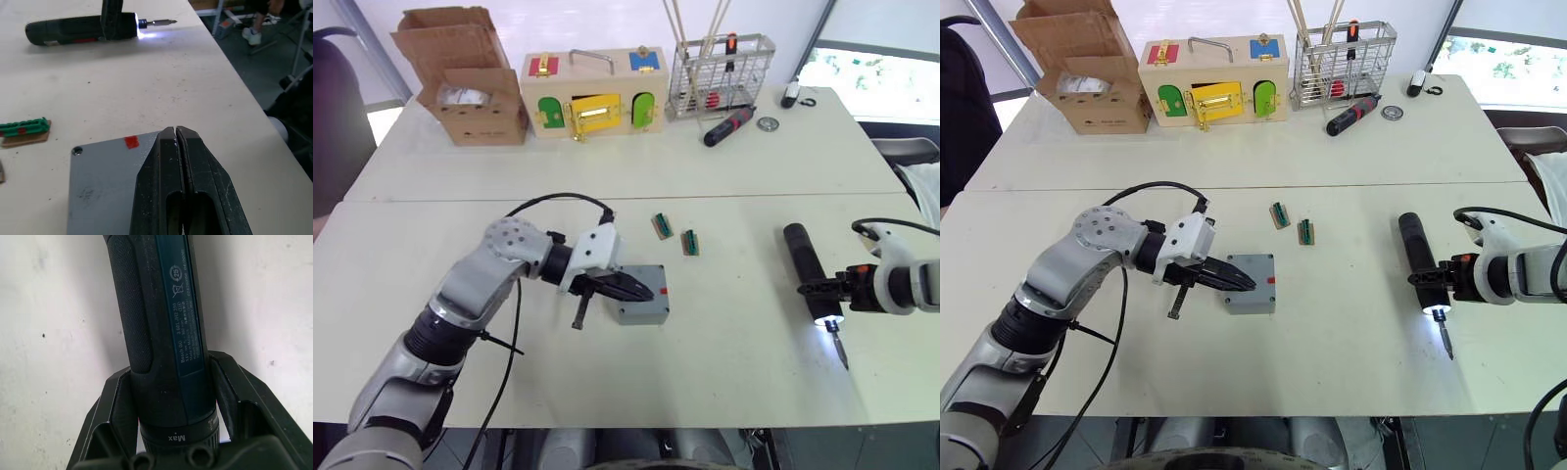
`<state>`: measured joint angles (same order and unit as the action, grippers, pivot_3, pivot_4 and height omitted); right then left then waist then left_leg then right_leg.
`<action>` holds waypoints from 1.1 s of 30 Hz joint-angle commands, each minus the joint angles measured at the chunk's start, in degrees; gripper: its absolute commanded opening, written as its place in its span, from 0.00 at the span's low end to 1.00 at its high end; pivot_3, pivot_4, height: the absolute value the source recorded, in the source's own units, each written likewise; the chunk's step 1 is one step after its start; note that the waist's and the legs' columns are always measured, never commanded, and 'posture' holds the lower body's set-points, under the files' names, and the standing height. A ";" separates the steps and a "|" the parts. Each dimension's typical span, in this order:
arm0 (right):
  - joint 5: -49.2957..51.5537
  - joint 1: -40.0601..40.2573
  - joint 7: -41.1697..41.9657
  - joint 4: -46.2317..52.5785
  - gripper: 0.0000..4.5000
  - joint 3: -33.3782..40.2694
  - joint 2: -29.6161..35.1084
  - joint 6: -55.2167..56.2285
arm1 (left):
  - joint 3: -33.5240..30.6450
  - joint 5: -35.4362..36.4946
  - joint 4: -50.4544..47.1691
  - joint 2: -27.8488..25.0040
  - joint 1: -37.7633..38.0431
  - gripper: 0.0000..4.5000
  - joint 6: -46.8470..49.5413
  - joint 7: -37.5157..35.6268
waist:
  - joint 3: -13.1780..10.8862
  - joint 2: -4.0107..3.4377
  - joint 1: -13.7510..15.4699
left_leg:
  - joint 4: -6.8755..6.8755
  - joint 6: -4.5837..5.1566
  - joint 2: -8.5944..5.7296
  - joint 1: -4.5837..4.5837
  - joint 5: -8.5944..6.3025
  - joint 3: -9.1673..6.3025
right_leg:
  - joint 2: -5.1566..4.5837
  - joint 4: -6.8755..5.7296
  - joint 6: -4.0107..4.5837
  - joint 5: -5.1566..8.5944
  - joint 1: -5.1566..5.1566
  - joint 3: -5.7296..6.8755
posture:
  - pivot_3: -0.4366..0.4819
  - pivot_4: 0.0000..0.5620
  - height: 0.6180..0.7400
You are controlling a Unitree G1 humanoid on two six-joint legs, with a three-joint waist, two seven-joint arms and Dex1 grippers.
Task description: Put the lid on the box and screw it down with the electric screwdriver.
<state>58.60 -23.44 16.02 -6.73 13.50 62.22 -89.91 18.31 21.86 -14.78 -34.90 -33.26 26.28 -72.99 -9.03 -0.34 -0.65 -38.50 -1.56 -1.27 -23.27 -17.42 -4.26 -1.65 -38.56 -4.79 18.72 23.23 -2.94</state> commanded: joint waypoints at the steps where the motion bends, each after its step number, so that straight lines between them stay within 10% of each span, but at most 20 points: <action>1: -3.41 1.28 0.62 3.47 0.69 3.04 -1.31 2.89 | -3.26 -0.88 -1.04 0.56 0.91 0.00 -3.77 3.17 | 0.00 0.00 -0.03 | 0.00 0.00 0.00 0.00 0.00 0.00 | 0.00 -0.01 0.00 0.00 0.00 0.00 | 0.48 0.27 1.00; 6: -5.50 3.11 1.13 6.91 0.99 6.42 -4.65 3.07 | -4.46 -0.31 0.00 2.00 2.45 0.00 -5.80 4.88 | 0.01 0.03 0.10 | -0.20 0.05 0.01 -0.02 -0.03 -0.03 | 0.00 -0.09 0.00 0.00 -0.05 0.03 | 0.48 0.27 1.00; 19: -12.09 3.22 2.60 24.88 1.00 13.62 -10.02 21.62 | -15.79 7.78 4.84 -2.48 2.63 0.00 10.96 11.01 | 0.01 0.02 -0.46 | -0.56 0.17 0.00 -0.04 -0.11 -0.08 | 0.06 -0.55 -0.04 0.00 0.02 0.05 | 0.48 0.27 1.00; 33: -10.14 44.57 7.66 60.91 1.00 7.82 -28.91 38.67 | -32.55 22.23 -14.71 -10.74 35.39 0.00 26.03 16.07 | 0.03 0.04 0.05 | -0.54 0.05 -0.05 0.07 -0.07 -0.34 | -0.12 -0.37 -0.04 0.01 -0.27 0.08 | 0.48 0.27 1.00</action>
<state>48.48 20.87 23.23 51.75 20.74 33.91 -54.26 -11.34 41.84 -26.96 -46.14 1.43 52.42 -57.71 -9.00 -0.30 -0.60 -39.03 -1.54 -1.31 -23.05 -17.48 -4.60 -1.77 -38.93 -4.82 18.73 22.83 -2.86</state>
